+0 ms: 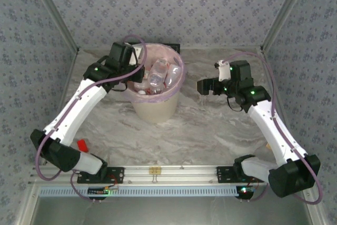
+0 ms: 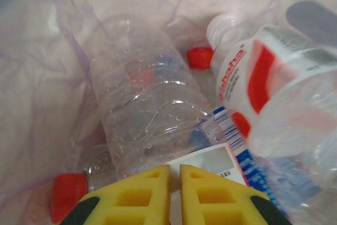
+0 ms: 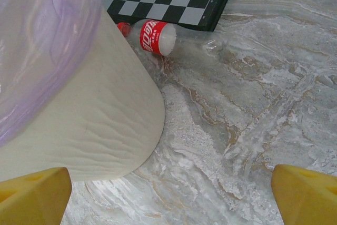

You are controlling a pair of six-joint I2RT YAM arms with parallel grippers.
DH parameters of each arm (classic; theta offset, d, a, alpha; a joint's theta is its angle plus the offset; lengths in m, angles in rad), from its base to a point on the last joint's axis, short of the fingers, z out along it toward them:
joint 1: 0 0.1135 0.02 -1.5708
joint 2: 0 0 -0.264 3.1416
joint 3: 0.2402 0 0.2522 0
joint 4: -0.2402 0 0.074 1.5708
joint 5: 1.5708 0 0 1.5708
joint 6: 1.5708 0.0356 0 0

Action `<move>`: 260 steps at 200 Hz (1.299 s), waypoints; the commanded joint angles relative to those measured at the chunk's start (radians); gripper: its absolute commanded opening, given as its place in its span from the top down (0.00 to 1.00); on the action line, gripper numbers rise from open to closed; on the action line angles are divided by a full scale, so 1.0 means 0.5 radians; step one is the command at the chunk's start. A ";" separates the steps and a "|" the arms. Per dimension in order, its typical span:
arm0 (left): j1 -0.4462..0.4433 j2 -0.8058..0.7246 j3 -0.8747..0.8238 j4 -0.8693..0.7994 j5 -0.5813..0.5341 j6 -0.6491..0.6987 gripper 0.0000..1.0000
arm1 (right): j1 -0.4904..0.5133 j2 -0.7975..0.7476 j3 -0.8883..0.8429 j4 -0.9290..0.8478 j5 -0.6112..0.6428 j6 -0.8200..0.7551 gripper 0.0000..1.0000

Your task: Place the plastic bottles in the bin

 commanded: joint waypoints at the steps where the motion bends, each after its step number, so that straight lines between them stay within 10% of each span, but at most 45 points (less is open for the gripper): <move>1: -0.007 -0.066 -0.065 0.112 0.081 -0.099 0.87 | 0.025 0.023 0.070 -0.001 0.036 -0.019 0.01; 63: 0.014 -0.076 0.037 0.083 -0.034 -0.021 0.88 | -0.031 0.153 0.083 0.175 0.088 -0.138 0.00; 118: 0.044 -0.163 0.223 0.027 0.104 -0.034 0.58 | -0.237 0.966 0.428 0.156 -0.063 -1.086 0.00; 157: 0.038 -0.167 0.315 0.129 0.364 -0.166 0.56 | -0.258 1.596 0.862 0.050 -0.490 -1.643 0.00; 260: -0.095 -0.020 0.240 0.048 0.447 -0.130 0.57 | -0.102 2.335 1.749 -0.257 -0.615 -1.736 0.00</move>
